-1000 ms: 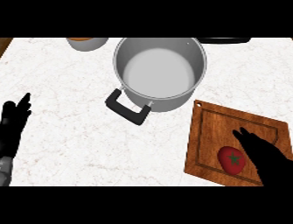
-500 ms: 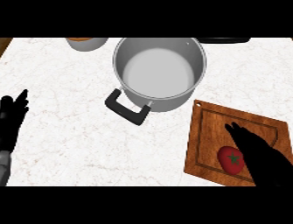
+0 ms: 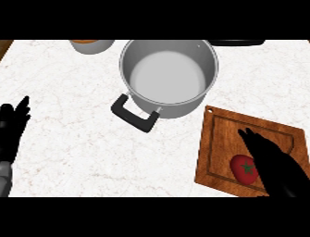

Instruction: Pick the tomato from the cutting board and place it in the pot

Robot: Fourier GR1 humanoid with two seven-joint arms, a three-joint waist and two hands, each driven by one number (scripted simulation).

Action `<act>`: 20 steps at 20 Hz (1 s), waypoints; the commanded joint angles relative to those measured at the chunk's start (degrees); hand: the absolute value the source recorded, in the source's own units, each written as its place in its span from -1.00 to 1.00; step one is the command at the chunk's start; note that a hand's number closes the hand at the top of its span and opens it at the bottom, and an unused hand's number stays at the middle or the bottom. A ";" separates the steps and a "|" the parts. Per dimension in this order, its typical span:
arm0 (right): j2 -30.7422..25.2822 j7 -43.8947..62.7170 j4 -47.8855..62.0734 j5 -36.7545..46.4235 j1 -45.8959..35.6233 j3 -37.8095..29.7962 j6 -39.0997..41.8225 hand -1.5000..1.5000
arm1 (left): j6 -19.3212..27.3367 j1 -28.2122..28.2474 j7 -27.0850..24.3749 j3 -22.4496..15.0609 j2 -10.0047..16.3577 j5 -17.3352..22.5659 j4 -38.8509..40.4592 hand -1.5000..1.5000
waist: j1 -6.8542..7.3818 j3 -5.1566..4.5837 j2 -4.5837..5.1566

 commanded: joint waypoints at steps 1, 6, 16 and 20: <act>2.72 -1.44 8.41 1.22 -4.27 -1.28 0.53 -1.00 | -1.21 0.14 0.88 0.91 -0.40 -0.90 -0.82 0.00 | 0.17 0.01 0.04; 2.57 -5.88 9.02 1.39 -1.18 -3.43 0.53 -1.00 | -2.90 0.26 2.97 2.41 -0.96 -1.77 -2.88 0.00 | 0.05 0.02 -0.01; 7.35 -7.80 11.65 7.43 1.89 -1.09 -3.36 -1.00 | -4.50 0.71 2.20 3.81 -3.73 -4.75 -3.96 0.00 | -0.05 0.01 -0.02; 7.33 -9.61 15.73 6.24 -2.71 -5.09 -0.79 -1.00 | -5.62 1.97 0.84 5.34 -3.94 -4.73 -3.12 0.00 | 0.05 0.01 0.00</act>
